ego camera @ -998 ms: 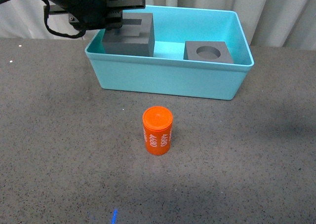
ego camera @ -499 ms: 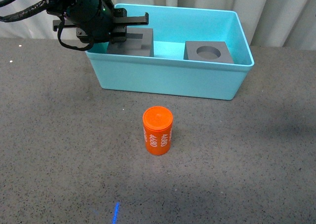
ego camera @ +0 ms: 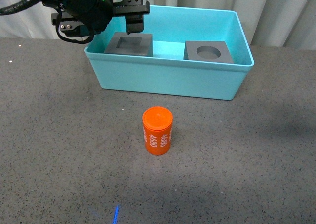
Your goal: Place gray and orange parts in blue box
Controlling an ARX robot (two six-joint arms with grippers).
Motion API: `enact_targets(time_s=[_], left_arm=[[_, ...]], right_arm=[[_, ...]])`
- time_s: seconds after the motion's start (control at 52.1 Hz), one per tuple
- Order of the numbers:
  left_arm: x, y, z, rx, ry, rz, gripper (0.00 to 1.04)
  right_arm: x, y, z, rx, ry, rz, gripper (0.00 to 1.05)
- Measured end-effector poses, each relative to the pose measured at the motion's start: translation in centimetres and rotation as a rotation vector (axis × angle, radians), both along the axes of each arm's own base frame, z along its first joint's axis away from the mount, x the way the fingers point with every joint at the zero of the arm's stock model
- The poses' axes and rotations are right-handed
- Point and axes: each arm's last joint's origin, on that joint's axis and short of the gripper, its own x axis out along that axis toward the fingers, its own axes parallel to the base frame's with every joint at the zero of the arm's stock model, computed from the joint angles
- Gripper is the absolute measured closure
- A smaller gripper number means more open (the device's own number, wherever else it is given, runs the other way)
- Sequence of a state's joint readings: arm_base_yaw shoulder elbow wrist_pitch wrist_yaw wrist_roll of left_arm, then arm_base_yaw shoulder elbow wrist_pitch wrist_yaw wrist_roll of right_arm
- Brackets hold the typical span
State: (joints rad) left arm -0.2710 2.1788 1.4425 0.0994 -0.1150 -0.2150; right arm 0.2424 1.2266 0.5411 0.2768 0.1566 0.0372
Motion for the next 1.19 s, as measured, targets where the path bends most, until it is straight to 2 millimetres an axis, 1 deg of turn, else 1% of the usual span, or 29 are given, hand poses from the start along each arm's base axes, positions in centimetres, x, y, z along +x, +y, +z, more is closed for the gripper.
enact_targets(time_s=[0.038,0.077,0.134,0.23,0.269,0.326,0.365,0.422,0.48,0.595,0.73,0.902,0.979,1.018,1.056,1.094,1.19], left_arm=[[-0.5,0.2,0.8,-0.014,-0.029,0.001,0.11],[-1.1,0.4,1.7,-0.028,-0.061,-0.001,0.05],[-2.3,0.9,3.3,-0.063,-0.127,0.011,0.07],[-4.5,2.3,5.6,-0.092,-0.283,0.053,0.07],[-5.8,3.1,6.4,-0.110,-0.344,0.070,0.07],[-7.9,4.2,6.9,-0.144,-0.398,0.073,0.07],[-8.9,4.6,7.0,-0.155,-0.404,0.074,0.07],[-11.0,5.3,6.8,-0.161,-0.410,0.080,0.07],[-13.9,6.2,6.5,-0.177,-0.393,0.083,0.07],[-18.4,7.8,6.1,-0.195,-0.383,0.114,0.07],[-22.7,9.7,5.2,-0.165,-0.360,0.195,0.07],[-26.5,11.7,3.9,-0.131,-0.336,0.291,0.07],[-27.3,12.0,3.5,-0.114,-0.336,0.301,0.07],[-27.4,12.2,3.1,-0.097,-0.358,0.274,0.10],[-27.6,12.2,2.9,-0.078,-0.441,0.187,0.17],[-28.0,12.2,2.7,-0.045,-0.514,0.143,0.24],[-28.7,12.2,2.9,0.014,-0.604,0.103,0.39]], right_arm=[[0.0,0.0,0.0,0.000,0.000,0.000,0.10],[0.0,0.0,0.0,0.000,0.000,0.000,0.10],[0.0,0.0,0.0,0.000,0.000,0.000,0.10],[0.0,0.0,0.0,0.000,0.000,0.000,0.10],[0.0,0.0,0.0,0.000,0.000,0.000,0.10],[0.0,0.0,0.0,0.000,0.000,0.000,0.10],[0.0,0.0,0.0,0.000,0.000,0.000,0.10],[0.0,0.0,0.0,0.000,0.000,0.000,0.10],[0.0,0.0,0.0,0.000,0.000,0.000,0.10],[0.0,0.0,0.0,0.000,0.000,0.000,0.10],[0.0,0.0,0.0,0.000,0.000,0.000,0.10],[0.0,0.0,0.0,0.000,0.000,0.000,0.10],[0.0,0.0,0.0,0.000,0.000,0.000,0.10],[0.0,0.0,0.0,0.000,0.000,0.000,0.10],[0.0,0.0,0.0,0.000,0.000,0.000,0.10],[0.0,0.0,0.0,0.000,0.000,0.000,0.10],[0.0,0.0,0.0,0.000,0.001,0.000,0.10]])
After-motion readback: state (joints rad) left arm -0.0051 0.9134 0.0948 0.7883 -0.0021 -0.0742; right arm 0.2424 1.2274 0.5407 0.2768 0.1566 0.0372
